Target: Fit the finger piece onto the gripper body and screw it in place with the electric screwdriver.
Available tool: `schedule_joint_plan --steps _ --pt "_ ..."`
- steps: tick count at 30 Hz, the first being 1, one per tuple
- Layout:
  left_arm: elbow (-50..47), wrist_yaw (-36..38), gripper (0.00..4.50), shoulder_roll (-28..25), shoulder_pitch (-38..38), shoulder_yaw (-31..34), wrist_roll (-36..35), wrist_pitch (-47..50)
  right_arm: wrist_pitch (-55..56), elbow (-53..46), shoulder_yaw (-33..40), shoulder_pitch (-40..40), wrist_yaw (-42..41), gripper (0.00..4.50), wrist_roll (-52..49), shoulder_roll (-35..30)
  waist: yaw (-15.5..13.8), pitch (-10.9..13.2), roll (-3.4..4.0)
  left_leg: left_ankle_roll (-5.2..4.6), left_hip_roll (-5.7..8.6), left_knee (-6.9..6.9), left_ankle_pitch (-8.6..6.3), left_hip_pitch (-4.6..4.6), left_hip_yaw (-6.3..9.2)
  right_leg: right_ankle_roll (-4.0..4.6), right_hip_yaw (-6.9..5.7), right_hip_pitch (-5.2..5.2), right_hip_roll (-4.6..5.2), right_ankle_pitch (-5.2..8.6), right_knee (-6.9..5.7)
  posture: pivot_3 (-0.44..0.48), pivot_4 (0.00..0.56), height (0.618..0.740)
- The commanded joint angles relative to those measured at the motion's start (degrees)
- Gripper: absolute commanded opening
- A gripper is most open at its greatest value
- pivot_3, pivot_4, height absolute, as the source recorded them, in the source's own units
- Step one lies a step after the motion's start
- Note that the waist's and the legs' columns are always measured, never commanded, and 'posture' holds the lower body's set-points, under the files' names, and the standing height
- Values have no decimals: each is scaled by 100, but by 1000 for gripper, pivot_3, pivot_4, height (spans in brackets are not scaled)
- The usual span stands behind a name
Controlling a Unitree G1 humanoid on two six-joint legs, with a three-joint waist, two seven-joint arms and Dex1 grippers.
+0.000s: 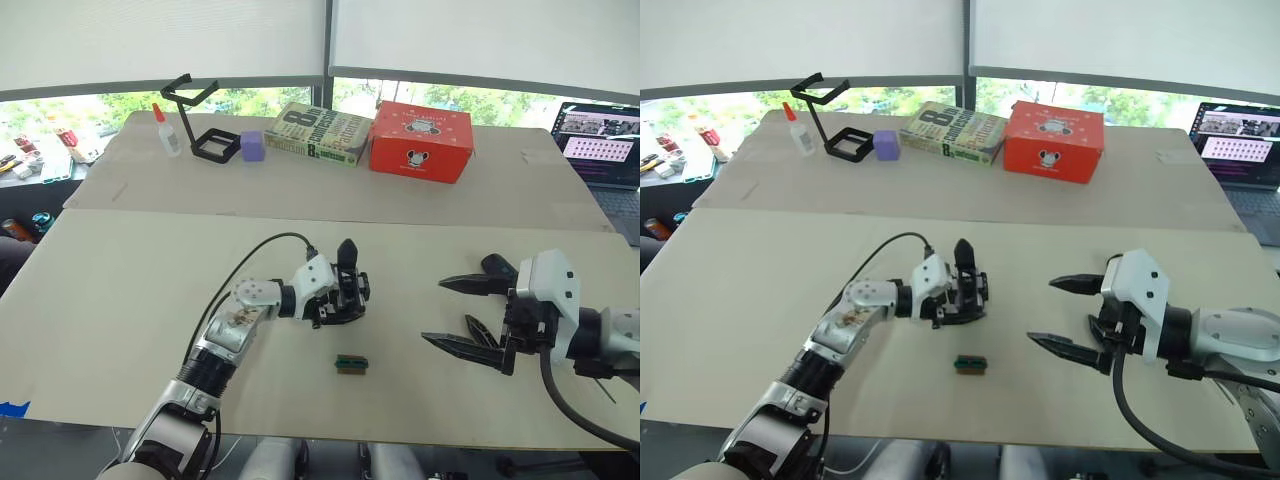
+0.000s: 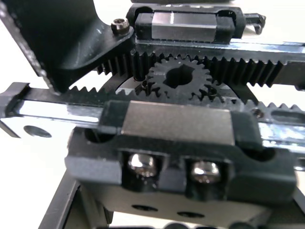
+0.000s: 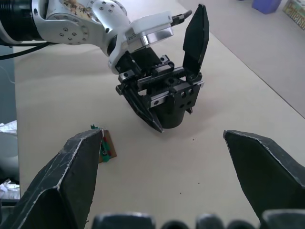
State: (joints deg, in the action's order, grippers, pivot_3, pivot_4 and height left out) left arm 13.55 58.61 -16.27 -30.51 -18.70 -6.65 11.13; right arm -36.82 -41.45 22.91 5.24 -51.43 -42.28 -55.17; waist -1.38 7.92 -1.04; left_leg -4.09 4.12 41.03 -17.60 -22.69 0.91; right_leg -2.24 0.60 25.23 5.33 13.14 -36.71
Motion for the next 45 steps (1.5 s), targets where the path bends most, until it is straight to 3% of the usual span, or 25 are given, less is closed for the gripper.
schedule_joint_plan --steps 1,5,9,10,13,17,20,22,26,31,37,45 --pt "21 92 2417 56 -192 6 3 -376 120 -206 239 88 166 4500 70 81 -2 0 0 0 0 0 0 0 0 0 0 -1 0 0 0 0 150 740" --pt "456 149 2417 163 -263 10 -6 -518 138 -291 205 200 257 4500 149 159 -42 0 0 0 1 3 0 2 1 0 -1 -2 1 0 3 0 150 740" --pt "787 521 4282 115 -315 -27 -29 -854 120 -339 293 289 254 4500 149 178 -78 0 0 -1 2 4 0 13 -2 0 0 -10 0 0 3 0 150 740" --pt "844 577 4462 90 -329 -2 -31 -913 106 -356 340 323 246 4500 142 175 -78 0 0 -1 2 4 0 14 -3 0 0 -10 0 0 3 0 150 740" --pt "936 805 4462 -101 -363 78 -40 -1063 74 -419 629 523 106 4500 119 92 -83 0 0 -1 2 3 0 15 -2 0 1 -11 0 0 3 0 150 740" --pt "321 1599 4462 -954 -203 394 -488 -781 -165 -346 1502 823 -519 4500 -58 -368 -55 0 1 -1 0 -1 0 17 -4 0 2 -9 0 0 2 0 150 740" --pt "-483 2159 4462 -1766 54 691 -947 -334 -723 -59 1901 836 -843 4500 -137 -993 0 -1 2 -1 -6 -13 0 32 -5 2 6 -17 4 1 3 0 150 740" --pt "-1461 2448 4462 -2427 188 1097 -1659 593 -1417 366 1953 707 -920 4500 -111 -1646 49 1 4 -3 -6 -15 -2 35 -5 4 10 -19 9 3 4 0 150 740" --pt "-2629 1964 4462 -2723 84 1488 -2393 1663 -2981 1133 1265 -159 -233 4500 -698 -2376 -8 2 8 -15 -8 -14 -9 39 -1 5 2 -30 28 3 20 0 150 740" --pt "-3617 1604 4462 -2888 102 1816 -2956 2242 -3739 1670 -350 -1182 160 4500 -704 -2712 34 2 8 -14 -7 -18 -9 41 2 5 1 -49 23 3 57 0 150 740" --pt "-3942 1436 4462 -2916 241 2002 -3089 2060 -5539 2706 -1958 -3109 848 4500 -745 -1781 94 3 9 -7 -7 -23 -5 37 -4 5 11 -38 19 3 58 0 150 740" --pt "-4087 1373 4462 -3012 236 2007 -3252 2107 -5468 3328 -2901 -3434 1311 4500 -54 -1263 57 2 11 -6 -1 -20 -3 16 -4 5 5 -16 20 2 52 0 150 740"
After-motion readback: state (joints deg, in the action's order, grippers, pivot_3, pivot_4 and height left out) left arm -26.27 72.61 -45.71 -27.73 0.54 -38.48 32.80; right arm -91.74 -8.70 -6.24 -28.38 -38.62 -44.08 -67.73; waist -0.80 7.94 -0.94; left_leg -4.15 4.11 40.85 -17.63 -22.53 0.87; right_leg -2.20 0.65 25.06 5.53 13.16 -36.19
